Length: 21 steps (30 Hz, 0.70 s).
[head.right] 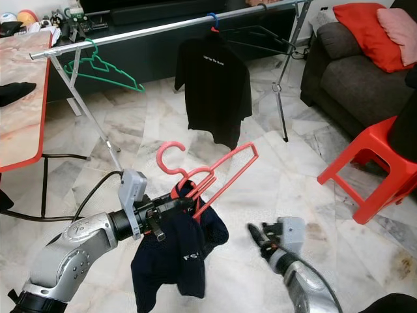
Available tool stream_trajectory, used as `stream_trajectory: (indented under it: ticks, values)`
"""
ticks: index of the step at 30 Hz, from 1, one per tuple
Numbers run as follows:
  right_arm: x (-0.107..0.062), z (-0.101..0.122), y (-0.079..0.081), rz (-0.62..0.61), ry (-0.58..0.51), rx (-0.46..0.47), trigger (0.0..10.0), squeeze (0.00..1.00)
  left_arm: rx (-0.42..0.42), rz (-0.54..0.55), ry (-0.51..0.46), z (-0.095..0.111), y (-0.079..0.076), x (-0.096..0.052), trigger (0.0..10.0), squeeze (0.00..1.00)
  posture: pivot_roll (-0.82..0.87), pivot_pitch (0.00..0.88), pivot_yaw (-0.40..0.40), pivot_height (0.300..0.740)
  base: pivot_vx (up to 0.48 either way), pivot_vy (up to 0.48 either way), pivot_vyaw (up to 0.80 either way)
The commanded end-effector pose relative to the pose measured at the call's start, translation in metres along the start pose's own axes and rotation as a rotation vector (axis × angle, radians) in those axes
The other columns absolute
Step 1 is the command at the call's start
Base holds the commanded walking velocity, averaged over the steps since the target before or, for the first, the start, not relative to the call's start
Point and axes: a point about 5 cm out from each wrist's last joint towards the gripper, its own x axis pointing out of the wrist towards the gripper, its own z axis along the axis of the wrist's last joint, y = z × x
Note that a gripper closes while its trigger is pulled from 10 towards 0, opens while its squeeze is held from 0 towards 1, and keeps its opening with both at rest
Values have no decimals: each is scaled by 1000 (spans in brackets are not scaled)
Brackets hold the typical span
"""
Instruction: Hang hanger
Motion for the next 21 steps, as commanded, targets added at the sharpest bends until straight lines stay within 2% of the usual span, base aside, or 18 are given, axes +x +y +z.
stream_trajectory:
  ticks: [1,2,3,5,11,12,13,14,17,18,19,21]
  values:
    - [-3,0,7,79,36,-47,10000,0,33,-16,23,-4,-2,0,10000,0,-37,171,-15,740,0,0,0]
    - [-7,4,9,126,51,-84,10000,0,44,-5,56,-9,0,-1,10000,0,-37,170,-15,740,0,0,0]
    - [-19,28,13,222,37,-180,10000,0,69,49,156,-24,8,-6,10000,0,-48,169,-14,740,0,0,0]
    - [-29,49,21,323,8,-237,10000,0,100,75,237,-37,12,-10,10000,0,-50,166,-15,740,0,0,0]
    - [-50,70,30,464,53,-328,10000,0,164,47,359,-57,8,-13,10000,0,-52,159,-14,740,0,0,0]
    - [-53,73,24,475,82,-336,10000,0,182,9,401,-60,5,-15,10000,0,-52,159,-14,740,0,0,0]
    - [-53,73,24,475,82,-336,10000,0,182,9,401,-60,5,-15,10000,0,-52,159,-14,740,0,0,0]
    - [-55,71,18,482,113,-356,10000,0,184,-38,425,-61,2,-17,10000,0,-58,155,-13,740,0,0,0]
    - [-50,63,11,503,170,-362,10000,0,192,-166,430,-53,-8,-18,10000,0,-48,154,-12,740,0,0,0]
    - [-50,63,11,503,170,-362,10000,0,192,-166,430,-53,-8,-18,10000,0,-48,154,-12,740,0,0,0]
    - [-47,59,12,531,210,-361,10000,0,221,-273,457,-50,-16,-20,10000,0,-38,154,-7,740,0,0,0]
    - [-43,60,14,563,226,-346,10000,0,242,-339,488,-49,-21,-22,10000,0,-38,153,-4,740,0,0,0]
